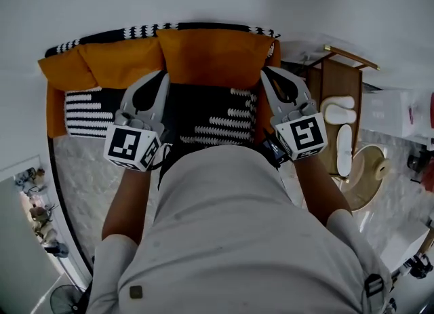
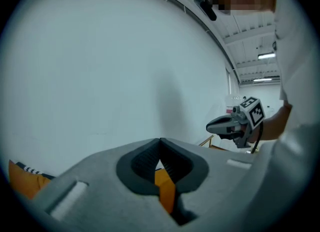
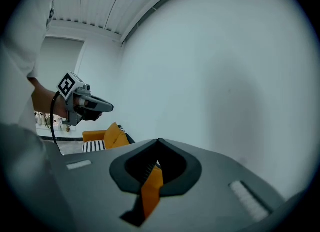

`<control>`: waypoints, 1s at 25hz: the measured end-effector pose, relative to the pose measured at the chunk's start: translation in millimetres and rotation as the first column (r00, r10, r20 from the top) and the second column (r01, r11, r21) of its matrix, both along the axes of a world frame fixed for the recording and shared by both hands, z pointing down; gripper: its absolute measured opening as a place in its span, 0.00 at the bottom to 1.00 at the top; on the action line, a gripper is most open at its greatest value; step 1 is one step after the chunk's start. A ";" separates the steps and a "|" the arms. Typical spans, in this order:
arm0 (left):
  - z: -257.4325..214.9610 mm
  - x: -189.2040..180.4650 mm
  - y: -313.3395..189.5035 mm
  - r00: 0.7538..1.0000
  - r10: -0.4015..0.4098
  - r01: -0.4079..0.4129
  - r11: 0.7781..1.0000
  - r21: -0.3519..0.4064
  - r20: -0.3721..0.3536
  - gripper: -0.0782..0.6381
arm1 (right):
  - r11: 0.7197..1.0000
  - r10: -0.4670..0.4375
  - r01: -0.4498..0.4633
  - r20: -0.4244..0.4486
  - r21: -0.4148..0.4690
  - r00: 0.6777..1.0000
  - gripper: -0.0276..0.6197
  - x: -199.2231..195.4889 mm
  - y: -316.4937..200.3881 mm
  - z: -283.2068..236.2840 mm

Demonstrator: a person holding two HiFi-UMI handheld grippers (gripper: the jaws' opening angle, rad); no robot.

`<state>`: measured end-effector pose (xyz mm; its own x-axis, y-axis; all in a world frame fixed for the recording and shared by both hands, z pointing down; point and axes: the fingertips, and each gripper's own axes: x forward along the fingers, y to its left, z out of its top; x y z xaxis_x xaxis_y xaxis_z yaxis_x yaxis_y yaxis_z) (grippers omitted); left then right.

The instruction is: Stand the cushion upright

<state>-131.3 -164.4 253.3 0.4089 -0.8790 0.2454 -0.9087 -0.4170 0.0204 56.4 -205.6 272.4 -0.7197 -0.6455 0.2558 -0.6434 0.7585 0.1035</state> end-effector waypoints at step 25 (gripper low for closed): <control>-21.3 -110.4 181.7 0.932 0.359 -0.357 0.932 0.057 -0.046 0.11 | 0.978 0.181 -0.180 0.006 0.102 0.984 0.06 -123.3 233.5 -46.0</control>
